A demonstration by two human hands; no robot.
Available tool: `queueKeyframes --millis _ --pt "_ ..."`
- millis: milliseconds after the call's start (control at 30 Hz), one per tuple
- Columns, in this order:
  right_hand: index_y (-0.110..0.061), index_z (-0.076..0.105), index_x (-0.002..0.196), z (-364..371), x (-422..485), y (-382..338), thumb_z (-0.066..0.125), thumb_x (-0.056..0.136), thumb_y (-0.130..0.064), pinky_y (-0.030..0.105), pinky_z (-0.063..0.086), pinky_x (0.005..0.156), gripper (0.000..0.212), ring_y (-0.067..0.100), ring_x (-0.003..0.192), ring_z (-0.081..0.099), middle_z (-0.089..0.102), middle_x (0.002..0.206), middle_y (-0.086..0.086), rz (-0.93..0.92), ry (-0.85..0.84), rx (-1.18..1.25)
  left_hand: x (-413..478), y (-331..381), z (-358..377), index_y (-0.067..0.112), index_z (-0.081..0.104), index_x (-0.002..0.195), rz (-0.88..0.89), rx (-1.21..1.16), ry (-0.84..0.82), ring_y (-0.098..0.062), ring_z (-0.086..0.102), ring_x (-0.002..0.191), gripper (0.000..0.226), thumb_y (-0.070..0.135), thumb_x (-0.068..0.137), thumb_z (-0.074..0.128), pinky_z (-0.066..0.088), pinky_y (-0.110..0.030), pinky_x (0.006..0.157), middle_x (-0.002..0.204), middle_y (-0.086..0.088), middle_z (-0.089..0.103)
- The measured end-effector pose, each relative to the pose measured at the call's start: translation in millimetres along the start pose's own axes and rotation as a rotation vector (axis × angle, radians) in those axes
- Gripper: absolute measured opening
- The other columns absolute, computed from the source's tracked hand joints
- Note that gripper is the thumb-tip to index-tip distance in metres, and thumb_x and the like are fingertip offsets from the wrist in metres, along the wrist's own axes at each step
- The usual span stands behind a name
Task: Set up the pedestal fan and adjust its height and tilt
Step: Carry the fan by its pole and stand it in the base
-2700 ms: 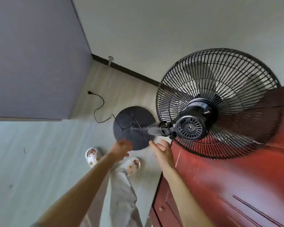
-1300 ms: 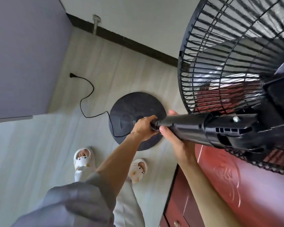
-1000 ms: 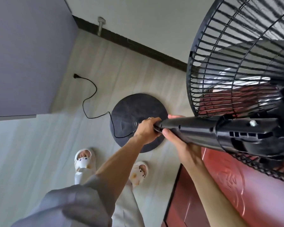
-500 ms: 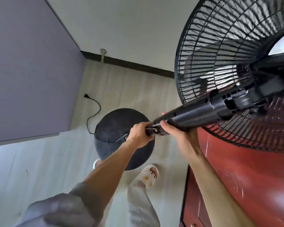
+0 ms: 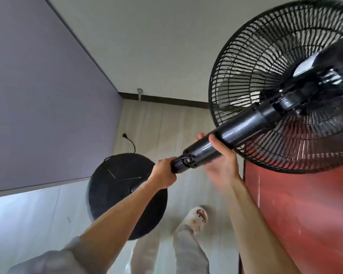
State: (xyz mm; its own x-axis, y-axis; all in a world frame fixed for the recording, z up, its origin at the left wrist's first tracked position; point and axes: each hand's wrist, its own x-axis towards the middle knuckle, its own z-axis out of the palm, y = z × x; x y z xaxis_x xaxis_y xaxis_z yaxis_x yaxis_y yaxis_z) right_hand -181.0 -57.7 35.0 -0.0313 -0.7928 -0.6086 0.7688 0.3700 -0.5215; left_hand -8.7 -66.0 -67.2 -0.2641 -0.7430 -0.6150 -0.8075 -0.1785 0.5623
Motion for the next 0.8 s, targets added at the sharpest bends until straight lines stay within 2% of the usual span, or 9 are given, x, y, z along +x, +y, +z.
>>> queueKeyframes --millis 67,200,300,400,500,600,700,800 --pt "-0.014 0.065 0.095 5.7 -2.9 0.3 0.070 0.078 -0.020 0.041 0.050 0.091 0.019 0.023 0.096 0.062 0.063 0.094 0.004 0.045 -0.004 0.064 -12.6 -2.6 -11.5 0.026 0.069 0.115 -0.015 0.024 -0.010 -0.022 0.063 0.081 0.058 -0.005 0.071 0.048 0.055 -0.034 0.071 0.092 0.000 0.072" --pt "-0.012 0.064 0.095 16.0 -22.7 7.5 0.072 0.077 -0.021 0.043 0.046 0.102 0.022 0.027 0.104 0.061 0.065 0.094 0.005 0.104 0.027 0.115 -53.6 -7.7 -30.1 0.026 0.071 0.109 -0.038 0.062 -0.020 -0.016 0.061 0.074 0.050 -0.001 0.072 0.051 0.046 -0.022 0.058 0.082 0.007 0.068" --pt "-0.011 0.063 0.097 23.3 -47.9 10.6 0.072 0.077 -0.022 0.042 0.048 0.103 0.025 0.028 0.105 0.064 0.066 0.094 0.006 0.091 0.050 0.133 -88.7 -4.7 -43.8 0.029 0.070 0.098 -0.032 0.119 -0.077 -0.016 0.063 0.071 0.041 0.005 0.070 0.052 0.050 -0.024 0.058 0.075 0.008 0.067" --pt "-0.010 0.066 0.099 36.2 -72.4 10.0 0.075 0.073 -0.026 0.037 0.055 0.089 0.032 0.024 0.102 0.070 0.072 0.093 0.005 0.068 0.127 0.148 -124.4 3.7 -58.9 0.035 0.058 0.080 -0.023 0.167 -0.083 -0.016 0.062 0.067 0.029 0.010 0.066 0.051 0.054 -0.028 0.059 0.065 0.012 0.060" --pt "-0.011 0.066 0.100 51.6 -92.6 5.7 0.078 0.073 -0.026 0.034 0.060 0.078 0.033 0.023 0.095 0.075 0.074 0.084 0.003 0.029 0.194 0.201 -154.3 11.2 -71.6 0.031 0.059 0.084 0.003 0.180 -0.079 -0.017 0.066 0.068 0.027 0.013 0.064 0.056 0.058 -0.031 0.060 0.068 0.011 0.063" --pt "-0.011 0.066 0.099 63.5 -116.6 1.5 0.085 0.070 -0.025 0.033 0.061 0.073 0.037 0.024 0.081 0.075 0.071 0.078 0.003 0.001 0.248 0.248 -185.8 20.1 -88.5 0.031 0.052 0.073 0.042 0.202 -0.075 -0.019 0.065 0.064 0.016 0.024 0.062 0.061 0.050 -0.026 0.052 0.065 0.008 0.062" --pt "-0.013 0.066 0.101 76.1 -147.2 -1.7 0.089 0.065 -0.027 0.035 0.060 0.072 0.045 0.024 0.078 0.073 0.070 0.080 0.005 0.007 0.297 0.283 -219.2 33.2 -109.4 0.030 0.053 0.073 0.096 0.238 -0.059 -0.018 0.062 0.061 0.014 0.036 0.063 0.060 0.044 -0.025 0.050 0.064 0.008 0.062" --pt "-0.015 0.073 0.086 84.5 -173.8 4.2 0.089 0.066 -0.023 0.036 0.060 0.070 0.026 0.023 0.074 0.073 0.070 0.079 0.004 0.007 0.350 0.331 -243.4 36.8 -120.2 0.029 0.061 0.081 0.122 0.317 -0.054 -0.014 0.063 0.062 0.018 0.045 0.071 0.062 0.041 -0.023 0.048 0.067 0.008 0.066"
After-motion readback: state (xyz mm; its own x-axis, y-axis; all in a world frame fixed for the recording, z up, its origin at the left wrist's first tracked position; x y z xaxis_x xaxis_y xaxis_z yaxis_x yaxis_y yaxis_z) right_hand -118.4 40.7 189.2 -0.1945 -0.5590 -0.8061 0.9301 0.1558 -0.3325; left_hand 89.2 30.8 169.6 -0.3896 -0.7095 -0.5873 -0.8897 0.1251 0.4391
